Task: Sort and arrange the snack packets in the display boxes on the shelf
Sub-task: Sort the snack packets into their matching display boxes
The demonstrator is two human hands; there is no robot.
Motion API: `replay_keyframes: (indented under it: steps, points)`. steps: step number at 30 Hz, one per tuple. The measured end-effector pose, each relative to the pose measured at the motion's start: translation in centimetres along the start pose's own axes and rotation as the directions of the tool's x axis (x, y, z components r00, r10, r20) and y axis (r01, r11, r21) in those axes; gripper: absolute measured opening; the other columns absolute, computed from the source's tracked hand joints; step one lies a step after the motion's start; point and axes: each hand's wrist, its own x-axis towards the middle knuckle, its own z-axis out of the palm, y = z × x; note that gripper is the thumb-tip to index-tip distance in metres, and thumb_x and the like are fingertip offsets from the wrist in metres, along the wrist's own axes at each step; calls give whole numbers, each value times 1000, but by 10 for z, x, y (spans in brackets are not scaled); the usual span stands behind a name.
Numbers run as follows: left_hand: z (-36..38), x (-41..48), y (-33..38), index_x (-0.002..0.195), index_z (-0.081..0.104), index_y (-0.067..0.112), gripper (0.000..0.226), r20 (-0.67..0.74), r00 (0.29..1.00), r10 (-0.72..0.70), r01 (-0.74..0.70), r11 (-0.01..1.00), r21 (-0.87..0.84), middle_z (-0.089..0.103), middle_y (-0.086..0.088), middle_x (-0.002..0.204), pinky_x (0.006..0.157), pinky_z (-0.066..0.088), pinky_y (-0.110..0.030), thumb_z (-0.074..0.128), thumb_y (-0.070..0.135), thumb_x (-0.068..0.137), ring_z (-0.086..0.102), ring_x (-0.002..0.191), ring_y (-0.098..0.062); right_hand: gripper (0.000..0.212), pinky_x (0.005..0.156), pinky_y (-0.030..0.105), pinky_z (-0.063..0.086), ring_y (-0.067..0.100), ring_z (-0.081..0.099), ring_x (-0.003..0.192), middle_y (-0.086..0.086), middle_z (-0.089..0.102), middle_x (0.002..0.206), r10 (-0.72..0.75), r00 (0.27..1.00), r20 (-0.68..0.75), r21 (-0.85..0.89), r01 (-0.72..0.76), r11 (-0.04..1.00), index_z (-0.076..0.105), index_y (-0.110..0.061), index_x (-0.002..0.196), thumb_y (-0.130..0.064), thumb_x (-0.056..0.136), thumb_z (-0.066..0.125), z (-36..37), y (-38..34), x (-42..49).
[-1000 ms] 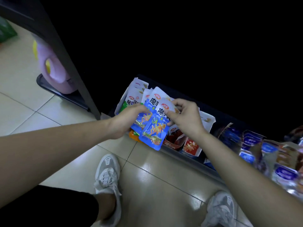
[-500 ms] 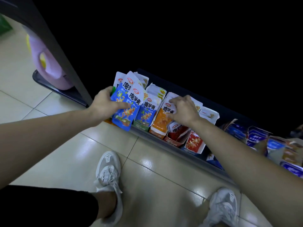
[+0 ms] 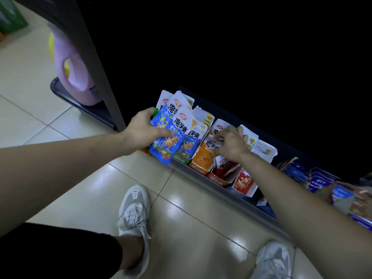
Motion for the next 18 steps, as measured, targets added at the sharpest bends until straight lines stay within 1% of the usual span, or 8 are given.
replay_keyframes:
  steps: [2, 4, 6, 9, 11, 13, 16, 18]
  points:
    - [0, 0, 1, 111, 61, 16, 47, 3, 1000, -1, 1, 1000, 4, 77, 3, 102, 80, 63, -41, 90, 19, 74, 76, 84, -13, 29, 95, 38, 28, 23, 31, 125, -2, 54, 124, -26, 999, 39, 7, 26, 1000, 71, -30, 103, -36, 77, 83, -3, 2, -1]
    - [0, 0, 1, 111, 61, 15, 47, 7, 1000, -5, 4, 1000, 4, 77, 3, 102, 80, 63, -42, 90, 19, 74, 76, 84, -15, 19, 89, 38, 26, 21, 43, 115, -7, 57, 97, -55, 997, 60, -4, 56, 998, 67, -32, 86, -30, 78, 83, -7, 1, -2]
    - [1, -1, 1, 111, 61, 16, 47, 10, 1000, -4, 3, 1000, 6, 77, 3, 102, 81, 63, -42, 90, 19, 73, 76, 85, -15, 20, 85, 36, 26, 20, 56, 99, -13, 56, 80, -97, 995, 26, 17, 96, 995, 63, -29, 79, -20, 80, 80, -9, 2, -2]
    - [2, -2, 4, 111, 61, 16, 47, 12, 1000, 7, -7, 1000, 18, 77, 2, 103, 79, 63, -39, 90, 20, 74, 76, 85, -14, 18, 87, 37, 44, 16, 64, 78, -15, 60, 71, -181, 983, -39, 106, 184, 977, 64, -24, 90, -9, 85, 74, -8, 7, -5]
    - [2, -2, 4, 112, 61, 15, 47, 16, 1000, 12, -12, 1000, 24, 77, 2, 103, 78, 63, -38, 89, 20, 75, 76, 84, -13, 15, 79, 36, 56, 9, 63, 69, -13, 63, 72, -253, 967, -29, 161, 255, 953, 72, -18, 98, -9, 87, 74, -9, 9, -8]
    - [2, -2, 5, 112, 62, 16, 47, 17, 1000, 14, -14, 1000, 19, 77, 2, 102, 79, 63, -39, 90, 19, 74, 76, 84, -14, 6, 82, 34, 57, 6, 62, 71, -10, 65, 76, -326, 945, -20, 199, 323, 925, 78, -15, 91, -12, 86, 76, -13, 12, -13]
    - [1, 0, 3, 110, 63, 17, 46, 14, 1000, 9, -9, 1000, 12, 77, 2, 101, 81, 62, -42, 91, 18, 72, 76, 85, -16, 15, 98, 38, 49, 15, 63, 85, -5, 70, 81, -444, 887, -127, 184, 461, 868, 79, -15, 81, 0, 80, 78, -19, 25, -24]
    - [0, 1, 1, 109, 64, 17, 48, 14, 1000, 2, -2, 1000, 14, 78, 2, 101, 83, 62, -44, 92, 19, 71, 76, 86, -17, 15, 98, 42, 45, 16, 62, 94, -7, 73, 87, -466, 871, -153, 150, 487, 861, 79, -18, 80, -3, 79, 80, -25, 34, -32]
